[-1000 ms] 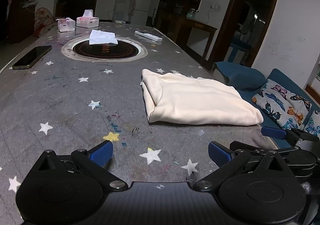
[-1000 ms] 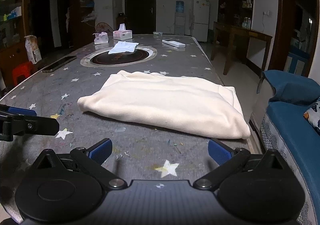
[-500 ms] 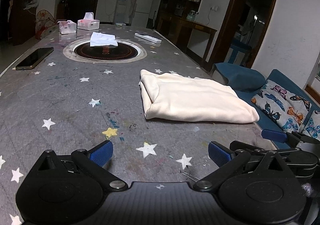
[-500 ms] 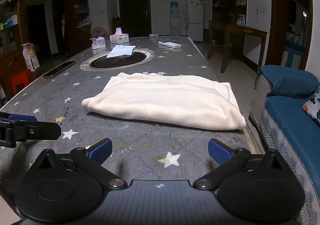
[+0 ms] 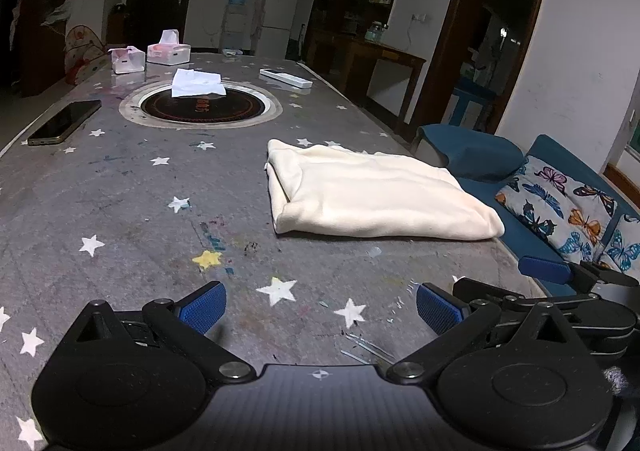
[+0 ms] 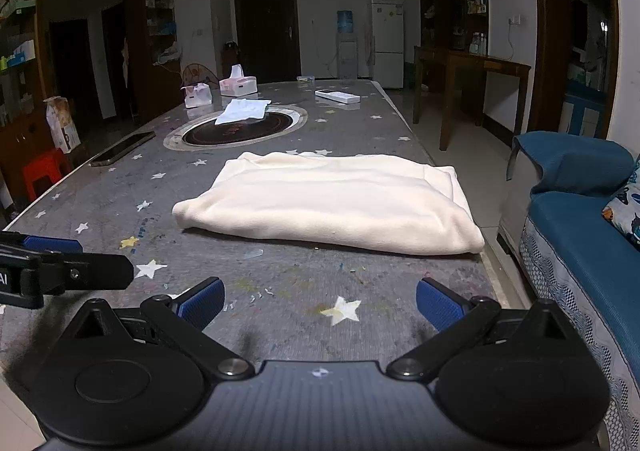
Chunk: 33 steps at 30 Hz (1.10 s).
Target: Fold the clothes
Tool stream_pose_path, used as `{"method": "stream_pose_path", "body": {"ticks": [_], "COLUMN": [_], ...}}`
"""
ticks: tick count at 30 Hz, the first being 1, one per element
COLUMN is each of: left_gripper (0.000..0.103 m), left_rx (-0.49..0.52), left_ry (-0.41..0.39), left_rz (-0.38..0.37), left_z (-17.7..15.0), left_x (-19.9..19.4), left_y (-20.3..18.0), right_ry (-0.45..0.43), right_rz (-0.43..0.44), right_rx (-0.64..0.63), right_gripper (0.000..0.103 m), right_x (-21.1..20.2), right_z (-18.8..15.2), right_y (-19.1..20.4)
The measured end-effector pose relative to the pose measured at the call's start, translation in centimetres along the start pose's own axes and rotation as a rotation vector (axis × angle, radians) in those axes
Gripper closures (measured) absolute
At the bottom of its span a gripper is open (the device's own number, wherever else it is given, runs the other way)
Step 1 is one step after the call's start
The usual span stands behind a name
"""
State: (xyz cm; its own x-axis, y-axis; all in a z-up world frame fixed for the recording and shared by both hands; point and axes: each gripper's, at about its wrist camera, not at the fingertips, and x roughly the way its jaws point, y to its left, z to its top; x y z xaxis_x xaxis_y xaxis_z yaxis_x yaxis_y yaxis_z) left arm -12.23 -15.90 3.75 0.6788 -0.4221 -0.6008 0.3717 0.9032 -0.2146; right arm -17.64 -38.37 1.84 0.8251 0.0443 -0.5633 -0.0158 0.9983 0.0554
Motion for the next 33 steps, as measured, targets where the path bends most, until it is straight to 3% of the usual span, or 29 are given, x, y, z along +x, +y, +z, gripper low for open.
{"method": "stream_pose_path", "body": {"ticks": [33], "left_gripper": [0.0], "left_rx": [0.035], "left_ry": [0.014], "left_rz": [-0.027], "left_z": [-0.1], "left_x": [0.1], "left_y": [-1.4], "right_ry": [-0.008], "right_rz": [0.018], "right_rx": [0.007], "right_gripper": [0.0], "right_x": [-0.5], "right_z": [-0.1], "right_y": [0.3]}}
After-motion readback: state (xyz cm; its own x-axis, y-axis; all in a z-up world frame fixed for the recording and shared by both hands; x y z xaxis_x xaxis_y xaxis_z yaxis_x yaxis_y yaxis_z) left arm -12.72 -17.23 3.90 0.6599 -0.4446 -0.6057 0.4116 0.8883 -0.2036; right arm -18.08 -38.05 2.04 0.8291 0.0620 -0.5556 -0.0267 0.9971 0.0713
